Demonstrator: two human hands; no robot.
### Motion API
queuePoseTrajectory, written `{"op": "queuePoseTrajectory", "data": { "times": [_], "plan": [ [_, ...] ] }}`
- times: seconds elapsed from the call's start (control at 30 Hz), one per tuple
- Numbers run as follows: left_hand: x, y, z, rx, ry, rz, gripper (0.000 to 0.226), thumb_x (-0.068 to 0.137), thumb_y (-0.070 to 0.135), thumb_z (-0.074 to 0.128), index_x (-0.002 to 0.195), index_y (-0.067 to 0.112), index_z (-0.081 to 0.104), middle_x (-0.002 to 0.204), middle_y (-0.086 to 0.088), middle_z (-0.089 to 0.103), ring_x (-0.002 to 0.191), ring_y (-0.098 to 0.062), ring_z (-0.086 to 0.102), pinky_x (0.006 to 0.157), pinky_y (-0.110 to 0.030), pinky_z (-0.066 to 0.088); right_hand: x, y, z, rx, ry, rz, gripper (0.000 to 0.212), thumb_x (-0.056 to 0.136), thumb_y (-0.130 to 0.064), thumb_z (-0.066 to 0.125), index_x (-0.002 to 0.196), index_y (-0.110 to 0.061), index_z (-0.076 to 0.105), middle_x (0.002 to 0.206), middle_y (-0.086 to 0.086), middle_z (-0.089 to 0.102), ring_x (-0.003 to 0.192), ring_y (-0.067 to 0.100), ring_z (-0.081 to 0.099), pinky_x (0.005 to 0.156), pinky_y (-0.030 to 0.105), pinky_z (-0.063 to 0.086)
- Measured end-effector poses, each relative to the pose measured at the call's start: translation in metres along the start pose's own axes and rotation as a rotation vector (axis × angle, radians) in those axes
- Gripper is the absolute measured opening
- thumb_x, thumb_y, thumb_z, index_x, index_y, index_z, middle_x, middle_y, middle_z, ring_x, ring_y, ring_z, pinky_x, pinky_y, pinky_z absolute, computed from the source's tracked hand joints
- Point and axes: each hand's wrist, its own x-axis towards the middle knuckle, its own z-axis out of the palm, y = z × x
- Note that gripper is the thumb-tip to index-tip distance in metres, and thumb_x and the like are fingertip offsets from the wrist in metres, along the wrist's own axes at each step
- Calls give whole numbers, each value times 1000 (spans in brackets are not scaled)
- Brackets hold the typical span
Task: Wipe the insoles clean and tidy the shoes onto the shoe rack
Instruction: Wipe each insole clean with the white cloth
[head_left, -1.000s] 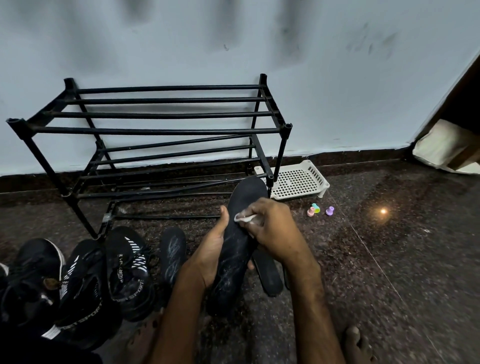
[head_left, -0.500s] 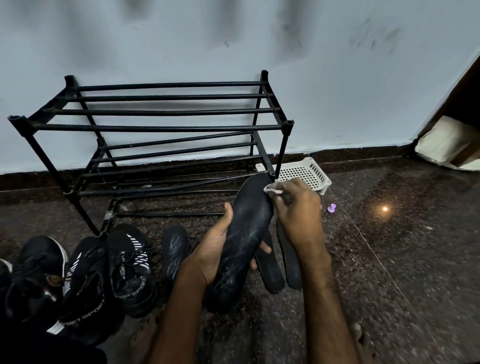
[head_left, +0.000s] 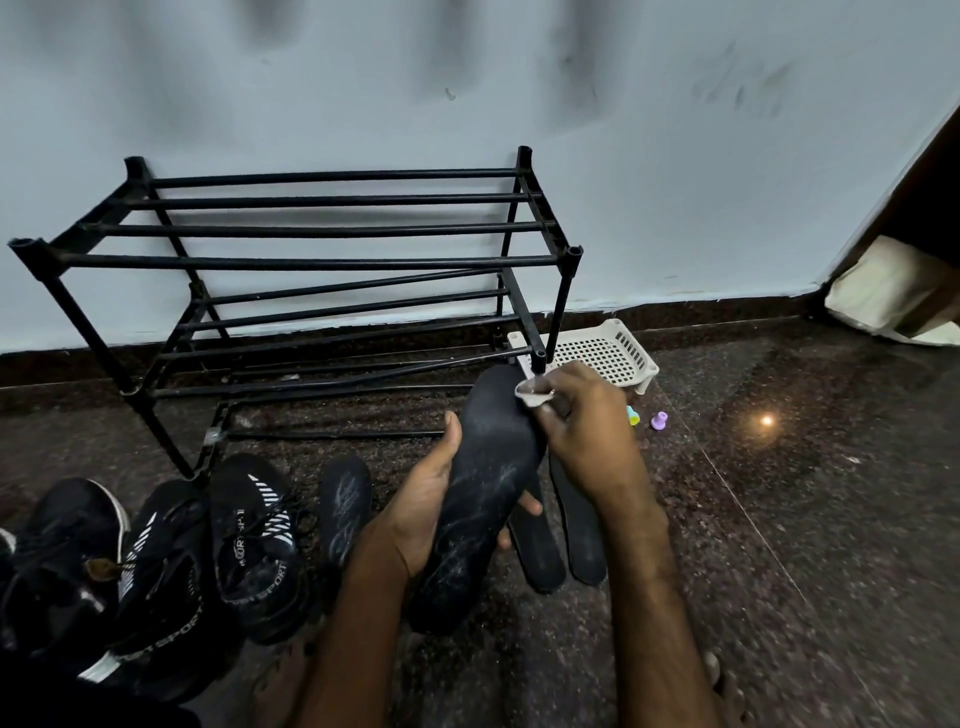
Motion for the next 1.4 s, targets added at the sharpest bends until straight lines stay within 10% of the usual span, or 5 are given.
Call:
{"op": "queuePoseTrajectory", "data": {
  "times": [0.4, 0.6, 1.07, 1.23, 1.4],
  "plan": [
    [4, 0, 13, -102, 74, 56, 71, 99, 60, 24, 108, 11, 75, 96, -18, 73, 69, -29, 71, 50, -39, 55, -13, -15, 3, 64, -168, -69, 13, 80, -11, 78, 92, -15, 78, 93, -3, 69, 84, 9, 64, 76, 8, 44],
    [3, 1, 7, -18, 16, -26, 80, 97, 63, 21, 125, 0, 62, 98, -32, 66, 69, -33, 69, 54, -38, 56, 5, -12, 7, -6, 140, 11, 15, 84, -11, 74, 99, -13, 75, 99, -1, 66, 89, 12, 63, 87, 31, 54],
    [9, -3, 11, -16, 157, 31, 74, 96, 64, 30, 117, 4, 67, 90, -21, 70, 64, -28, 67, 52, -36, 55, -17, -5, 4, 55, -232, 57, 10, 80, -14, 78, 89, -18, 78, 92, -2, 71, 81, 11, 64, 79, 27, 53],
    [6, 0, 10, 13, 75, 26, 80, 98, 63, 22, 122, 0, 65, 100, -36, 63, 73, -35, 68, 54, -37, 56, -7, 3, -1, -20, 139, 98, 16, 82, -5, 74, 96, -13, 76, 97, 0, 67, 85, 11, 61, 79, 6, 38],
    [5, 2, 8, 3, 69, 54, 77, 97, 63, 24, 121, 4, 67, 99, -32, 64, 79, -35, 65, 53, -37, 54, -17, 0, -5, 101, -207, 54, 14, 79, -13, 80, 91, -21, 78, 93, -5, 70, 84, 4, 63, 77, 10, 46]
  ]
}}
